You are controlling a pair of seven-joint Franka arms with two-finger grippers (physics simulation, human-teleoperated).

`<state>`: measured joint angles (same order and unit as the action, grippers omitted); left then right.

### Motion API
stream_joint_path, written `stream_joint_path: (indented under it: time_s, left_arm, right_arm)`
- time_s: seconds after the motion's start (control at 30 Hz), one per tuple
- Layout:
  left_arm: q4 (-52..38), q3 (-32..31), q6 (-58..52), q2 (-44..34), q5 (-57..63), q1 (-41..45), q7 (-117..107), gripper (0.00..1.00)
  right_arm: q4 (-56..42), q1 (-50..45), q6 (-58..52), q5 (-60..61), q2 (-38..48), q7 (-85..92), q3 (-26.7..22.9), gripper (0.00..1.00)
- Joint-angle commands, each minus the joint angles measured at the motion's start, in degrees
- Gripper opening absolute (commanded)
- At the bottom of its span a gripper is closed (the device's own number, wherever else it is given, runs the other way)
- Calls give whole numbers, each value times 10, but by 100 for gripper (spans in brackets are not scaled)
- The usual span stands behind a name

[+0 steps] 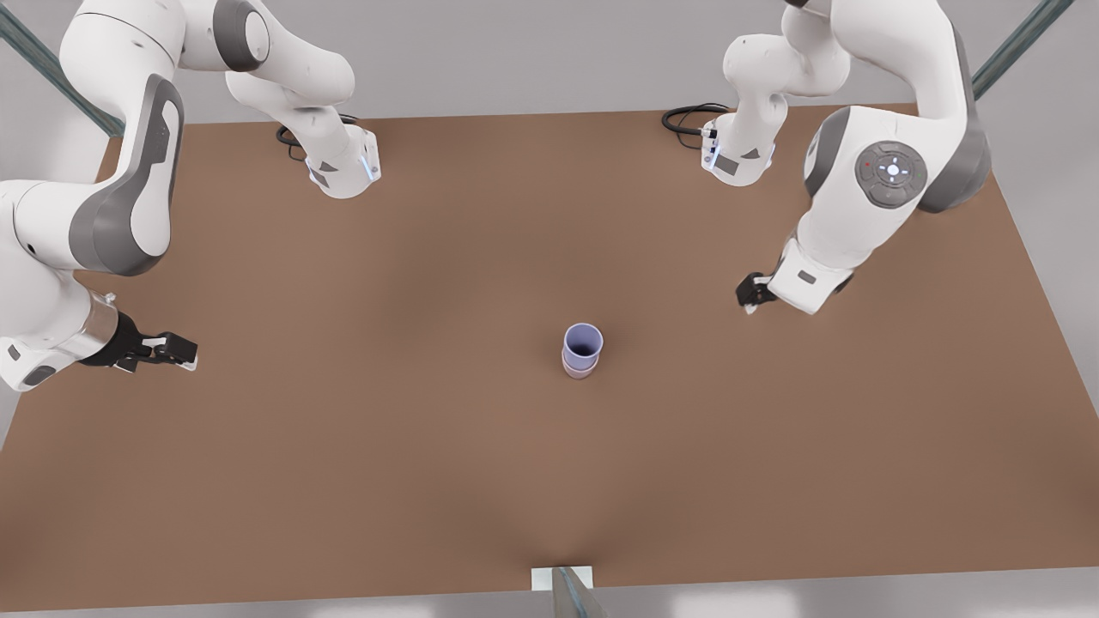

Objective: Stack the cups, with the pink cup at the bottom and the purple cup at the top

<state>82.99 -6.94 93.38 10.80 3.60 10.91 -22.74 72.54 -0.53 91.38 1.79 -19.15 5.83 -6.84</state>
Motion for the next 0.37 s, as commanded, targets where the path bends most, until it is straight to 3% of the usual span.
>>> stream_joint_path:
  time_s: [0.0,0.17,0.33]
  left_arm:
    - [2,-12,10,-3,18,-16,211,100]
    - [-1,-76,11,12,44,-90,207,100]
    - [0,-81,11,13,48,-98,205,100]
  right_arm:
    - [0,0,0,1,1,0,0,100]
    - [0,0,-1,1,1,1,0,100]
    - [0,0,-1,0,1,1,0,100]
